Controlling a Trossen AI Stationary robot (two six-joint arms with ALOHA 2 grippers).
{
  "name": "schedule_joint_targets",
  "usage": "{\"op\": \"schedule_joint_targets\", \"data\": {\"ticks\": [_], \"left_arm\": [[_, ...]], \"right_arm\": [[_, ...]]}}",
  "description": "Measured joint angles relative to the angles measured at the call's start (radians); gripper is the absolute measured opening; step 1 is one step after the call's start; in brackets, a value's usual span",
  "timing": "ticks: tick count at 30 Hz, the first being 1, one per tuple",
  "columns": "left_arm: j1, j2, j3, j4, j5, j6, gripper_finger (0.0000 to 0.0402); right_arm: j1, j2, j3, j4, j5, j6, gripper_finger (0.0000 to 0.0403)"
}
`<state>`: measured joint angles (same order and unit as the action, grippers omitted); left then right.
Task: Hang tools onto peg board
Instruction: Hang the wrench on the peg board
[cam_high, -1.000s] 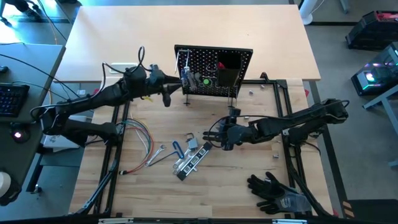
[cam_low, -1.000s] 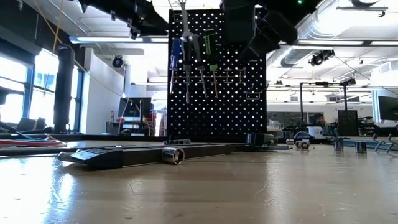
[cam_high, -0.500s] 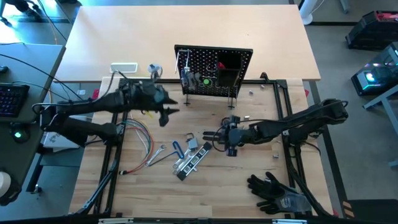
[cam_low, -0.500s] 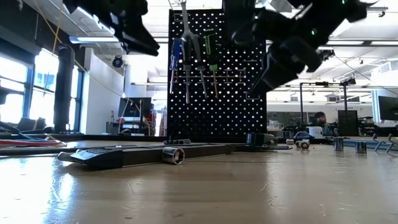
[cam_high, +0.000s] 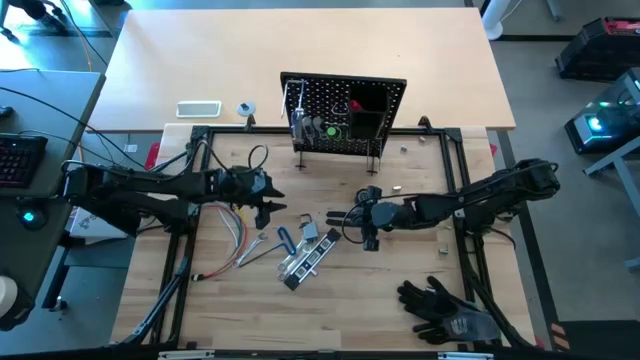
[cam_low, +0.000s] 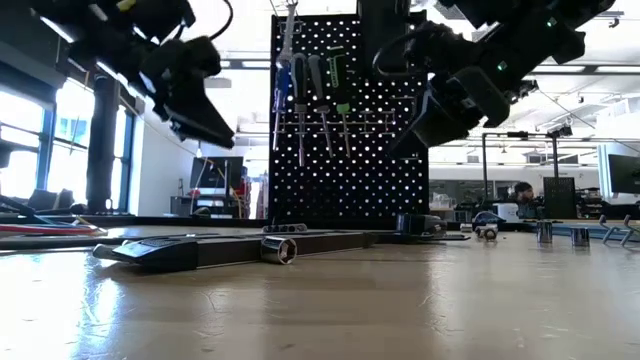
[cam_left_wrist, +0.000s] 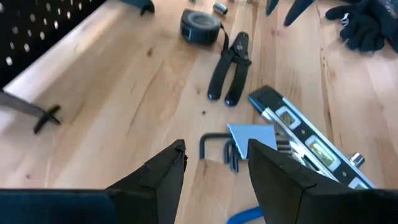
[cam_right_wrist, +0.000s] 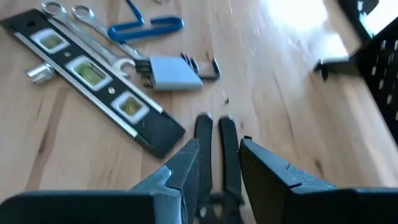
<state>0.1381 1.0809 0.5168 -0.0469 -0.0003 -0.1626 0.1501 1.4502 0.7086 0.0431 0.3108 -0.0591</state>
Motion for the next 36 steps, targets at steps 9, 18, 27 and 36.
{"op": "schedule_joint_targets", "data": {"ticks": [9,18,27,36], "left_arm": [[-0.042,0.000,-0.069,0.053,-0.058,-0.052,0.0163],[-0.076,0.008,-0.073,0.065,-0.087,-0.082,0.0163],[-0.159,0.019,-0.073,0.066,-0.096,-0.125,0.0163],[-0.253,0.019,-0.074,0.067,-0.159,-0.124,0.0163]], "right_arm": [[-0.013,0.011,-0.019,0.140,-0.066,-0.132,0.0107],[-0.080,0.063,-0.076,0.364,-0.273,-0.132,0.0107],[-0.084,0.192,-0.076,0.561,-0.361,-0.074,0.0107],[-0.084,0.300,-0.001,0.629,-0.404,-0.057,0.0107]]}}
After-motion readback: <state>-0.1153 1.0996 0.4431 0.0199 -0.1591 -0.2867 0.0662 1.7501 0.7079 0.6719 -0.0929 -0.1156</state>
